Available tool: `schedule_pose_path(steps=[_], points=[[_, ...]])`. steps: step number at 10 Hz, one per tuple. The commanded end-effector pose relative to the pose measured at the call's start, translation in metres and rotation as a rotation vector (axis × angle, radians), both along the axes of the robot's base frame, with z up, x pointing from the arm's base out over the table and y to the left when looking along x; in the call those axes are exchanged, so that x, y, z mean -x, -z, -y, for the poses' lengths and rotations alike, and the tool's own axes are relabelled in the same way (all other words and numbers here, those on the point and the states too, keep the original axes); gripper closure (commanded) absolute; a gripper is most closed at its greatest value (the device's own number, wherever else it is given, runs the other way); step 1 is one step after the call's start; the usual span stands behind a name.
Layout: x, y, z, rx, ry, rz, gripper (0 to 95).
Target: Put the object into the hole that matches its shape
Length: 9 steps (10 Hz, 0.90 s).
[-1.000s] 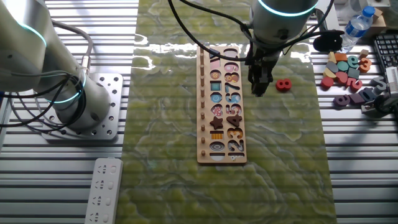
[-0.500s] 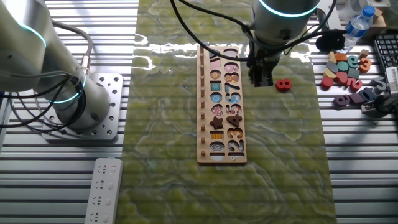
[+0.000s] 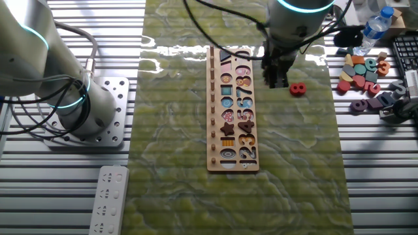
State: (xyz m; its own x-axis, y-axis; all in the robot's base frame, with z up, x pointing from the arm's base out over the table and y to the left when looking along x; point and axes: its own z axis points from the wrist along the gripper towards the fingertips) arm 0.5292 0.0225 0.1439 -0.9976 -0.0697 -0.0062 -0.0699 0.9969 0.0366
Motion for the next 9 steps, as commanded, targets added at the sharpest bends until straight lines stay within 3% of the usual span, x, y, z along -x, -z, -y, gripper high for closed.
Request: schedule_pose_path(steps=[1,3,6,9], points=[[-0.023,0.019,-0.01,0.001,-0.007,-0.007,95.0],[-0.041,0.036,-0.018,0.001,-0.018,-0.011,95.0],[-0.066,0.049,-0.03,0.001,-0.017,-0.01,95.0],[-0.075,0.054,-0.036,0.001,-0.027,-0.015,95.0]])
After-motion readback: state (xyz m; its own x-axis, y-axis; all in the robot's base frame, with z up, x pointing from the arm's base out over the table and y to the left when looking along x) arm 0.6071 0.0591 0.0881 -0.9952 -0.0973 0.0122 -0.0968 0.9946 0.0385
